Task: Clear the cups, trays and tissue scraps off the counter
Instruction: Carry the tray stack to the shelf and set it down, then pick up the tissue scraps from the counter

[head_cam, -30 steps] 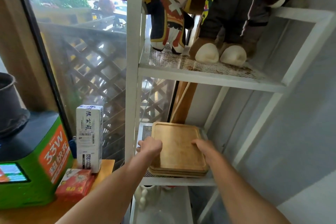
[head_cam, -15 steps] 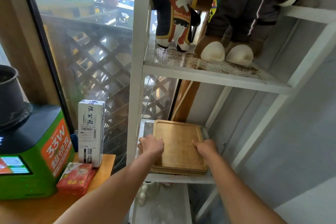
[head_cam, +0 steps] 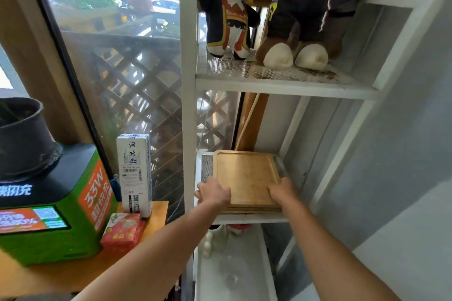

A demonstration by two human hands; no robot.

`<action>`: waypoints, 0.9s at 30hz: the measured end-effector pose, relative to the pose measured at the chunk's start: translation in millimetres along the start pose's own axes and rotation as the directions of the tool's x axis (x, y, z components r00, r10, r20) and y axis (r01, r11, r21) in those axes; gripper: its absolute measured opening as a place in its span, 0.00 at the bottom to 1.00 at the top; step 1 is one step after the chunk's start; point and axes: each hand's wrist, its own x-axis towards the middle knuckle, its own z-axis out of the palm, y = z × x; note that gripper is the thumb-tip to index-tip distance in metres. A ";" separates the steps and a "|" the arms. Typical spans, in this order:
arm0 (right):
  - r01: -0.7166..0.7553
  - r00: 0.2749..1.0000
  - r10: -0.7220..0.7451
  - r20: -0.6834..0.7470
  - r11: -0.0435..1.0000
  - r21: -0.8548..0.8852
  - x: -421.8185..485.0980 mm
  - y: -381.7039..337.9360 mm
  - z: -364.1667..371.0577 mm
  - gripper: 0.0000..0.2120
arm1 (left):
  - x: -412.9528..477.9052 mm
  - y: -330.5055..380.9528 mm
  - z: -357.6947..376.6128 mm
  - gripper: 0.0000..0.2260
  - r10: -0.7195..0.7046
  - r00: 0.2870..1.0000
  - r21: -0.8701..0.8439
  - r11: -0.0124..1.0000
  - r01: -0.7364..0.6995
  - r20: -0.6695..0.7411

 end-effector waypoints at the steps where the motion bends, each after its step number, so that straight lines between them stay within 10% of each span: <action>1: -0.006 1.000 0.006 -0.006 1.000 -0.006 -8.1 1.6 -1.0 0.16 | -3.9 -1.7 -1.0 0.20 -0.003 1.000 0.006 1.000 0.003 0.008; 12: 0.018 0.989 -0.007 -0.146 0.997 0.075 -127.0 11.5 6.1 0.05 | -78.0 -46.9 -32.6 0.11 0.299 0.940 -0.153 0.949 -0.275 0.166; 20: 0.134 0.988 -0.113 0.101 0.962 -0.238 -264.0 -23.8 107.4 0.10 | -128.4 -187.7 -142.7 0.05 0.443 0.887 0.104 0.884 -0.457 0.132; 27: 0.368 0.858 -0.178 0.481 0.867 -0.336 -420.7 -57.5 292.1 0.10 | -154.3 -408.7 -254.3 0.08 0.190 0.977 0.337 0.917 -0.212 0.098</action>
